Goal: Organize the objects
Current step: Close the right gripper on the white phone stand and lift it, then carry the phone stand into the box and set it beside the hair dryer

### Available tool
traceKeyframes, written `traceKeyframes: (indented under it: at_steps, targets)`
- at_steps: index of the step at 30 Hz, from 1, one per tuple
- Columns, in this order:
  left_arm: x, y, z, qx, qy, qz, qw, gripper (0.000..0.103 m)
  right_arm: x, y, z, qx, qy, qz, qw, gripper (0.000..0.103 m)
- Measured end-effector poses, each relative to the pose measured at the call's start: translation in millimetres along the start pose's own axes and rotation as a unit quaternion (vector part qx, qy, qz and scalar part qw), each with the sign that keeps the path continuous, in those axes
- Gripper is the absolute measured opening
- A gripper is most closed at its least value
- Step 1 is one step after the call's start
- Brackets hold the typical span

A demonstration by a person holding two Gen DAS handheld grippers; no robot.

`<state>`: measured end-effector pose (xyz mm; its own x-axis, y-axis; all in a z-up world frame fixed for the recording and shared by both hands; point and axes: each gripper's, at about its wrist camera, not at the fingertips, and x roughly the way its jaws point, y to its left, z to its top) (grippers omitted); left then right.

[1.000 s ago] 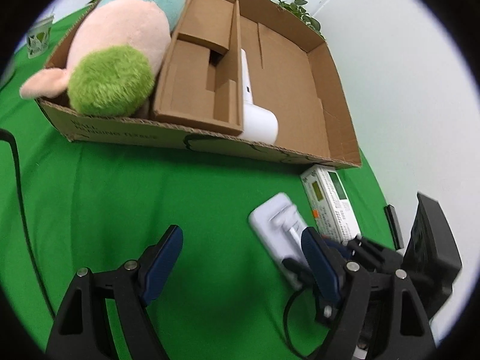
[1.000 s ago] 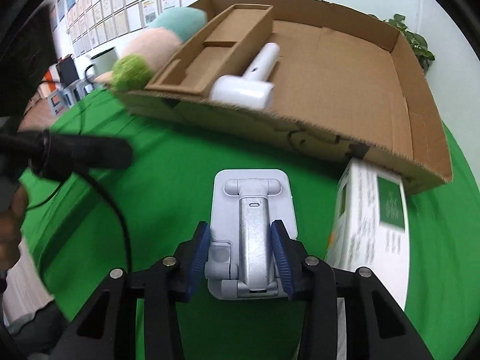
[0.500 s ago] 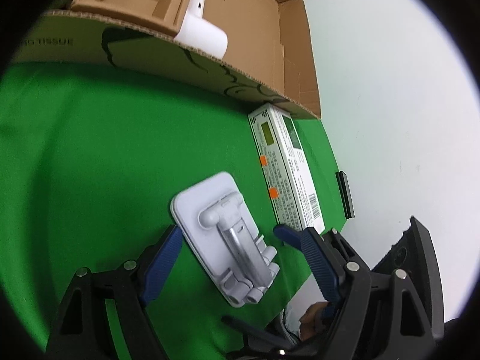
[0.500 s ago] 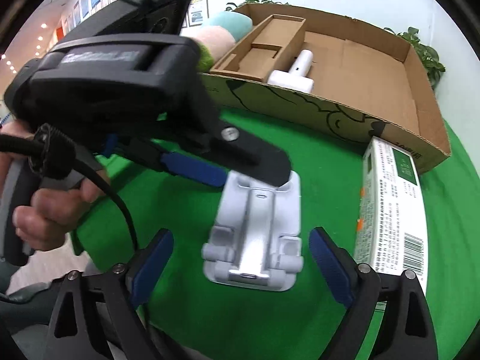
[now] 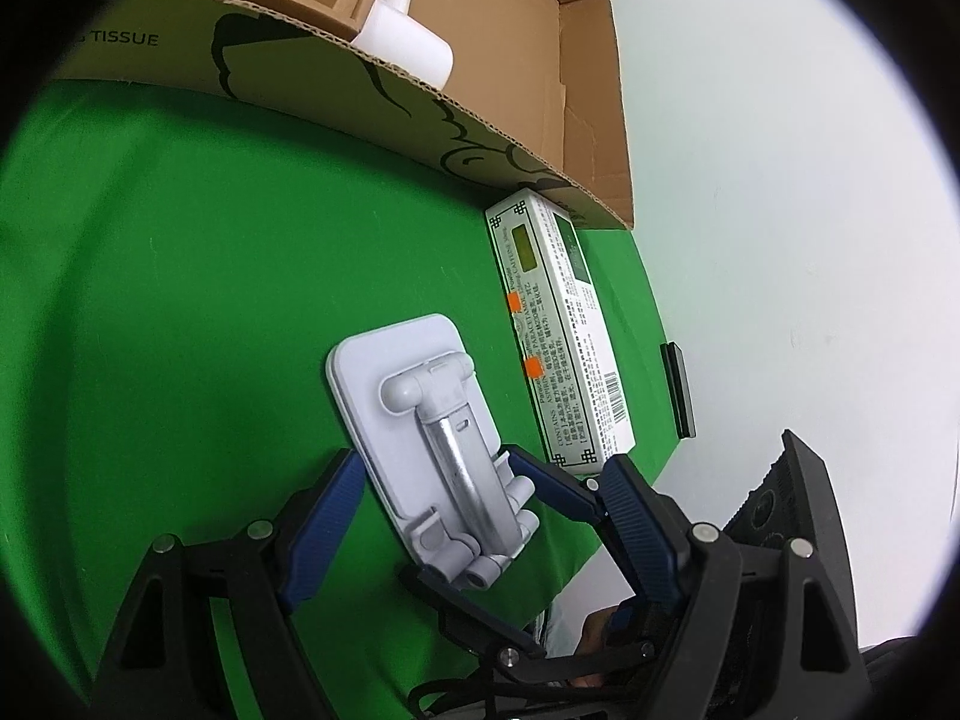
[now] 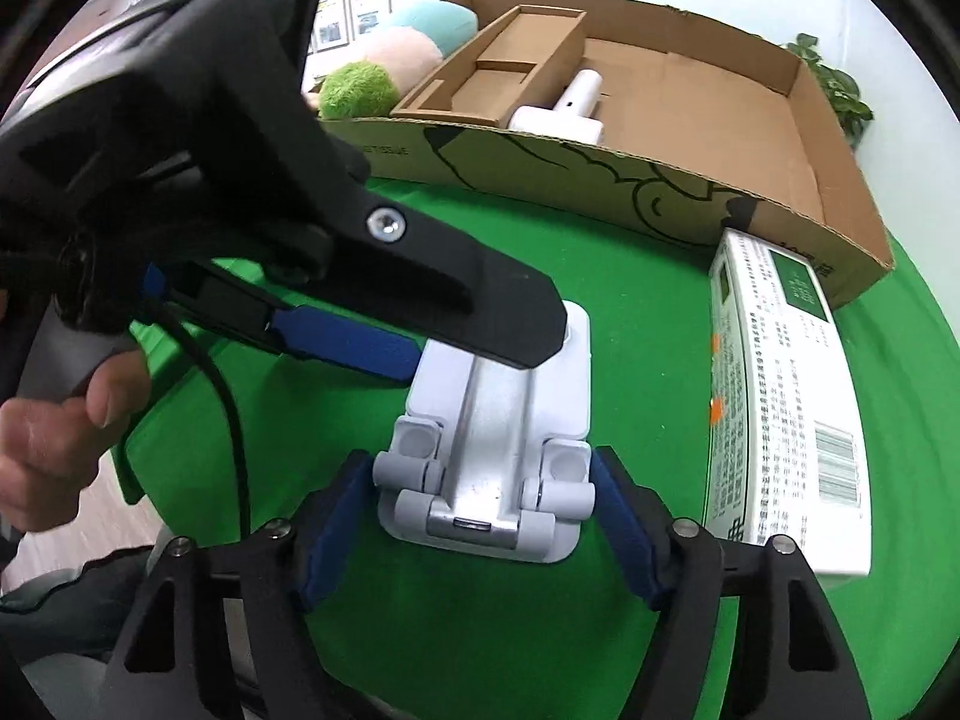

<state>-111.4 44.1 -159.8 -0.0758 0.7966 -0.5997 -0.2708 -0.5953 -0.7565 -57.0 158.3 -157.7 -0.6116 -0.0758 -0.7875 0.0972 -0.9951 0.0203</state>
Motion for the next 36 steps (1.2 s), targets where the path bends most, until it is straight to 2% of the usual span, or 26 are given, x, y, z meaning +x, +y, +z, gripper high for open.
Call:
traceKeyframes:
  at_steps: [3,9,15,20,24,29,32,36]
  targets:
    - [-0.7,-1.7,-2.7,0.001,-0.003,0.005,1.0000,0.078,-2.0,-4.8,-0.7,0.016,-0.004,0.016,1.000,0.067]
    - [-9.2,2.3,-5.6,-0.013,-0.012,0.015,0.9997,0.065,-6.7,-13.2,-2.5,0.061,-0.007,0.053,0.997,0.066]
    - [-10.5,6.9,-5.2,-0.021,-0.020,0.040,0.9988,0.038,-6.1,-15.4,-0.4,0.083,-0.005,0.072,0.994,0.066]
    - [-17.1,4.7,-8.6,-0.017,-0.038,0.037,0.9985,0.037,-12.0,-6.4,-3.3,0.070,-0.014,0.072,0.995,0.066]
    - [-31.4,-8.1,-7.7,0.005,-0.060,0.031,0.9977,0.035,-22.3,-3.1,4.2,0.063,-0.042,0.070,0.995,0.066]
    - [-49.0,-38.1,-0.6,0.053,-0.075,0.034,0.9952,0.029,-36.1,-3.0,16.8,0.067,-0.076,0.072,0.992,0.065]
    - [-60.7,-56.6,4.5,0.085,-0.087,0.052,0.9912,0.029,-50.5,-6.4,22.8,0.073,-0.100,0.073,0.990,0.065]
    - [-72.0,-85.1,14.7,0.126,-0.109,0.055,0.9845,0.028,-69.3,-12.0,38.5,0.080,-0.139,0.065,0.985,0.064]
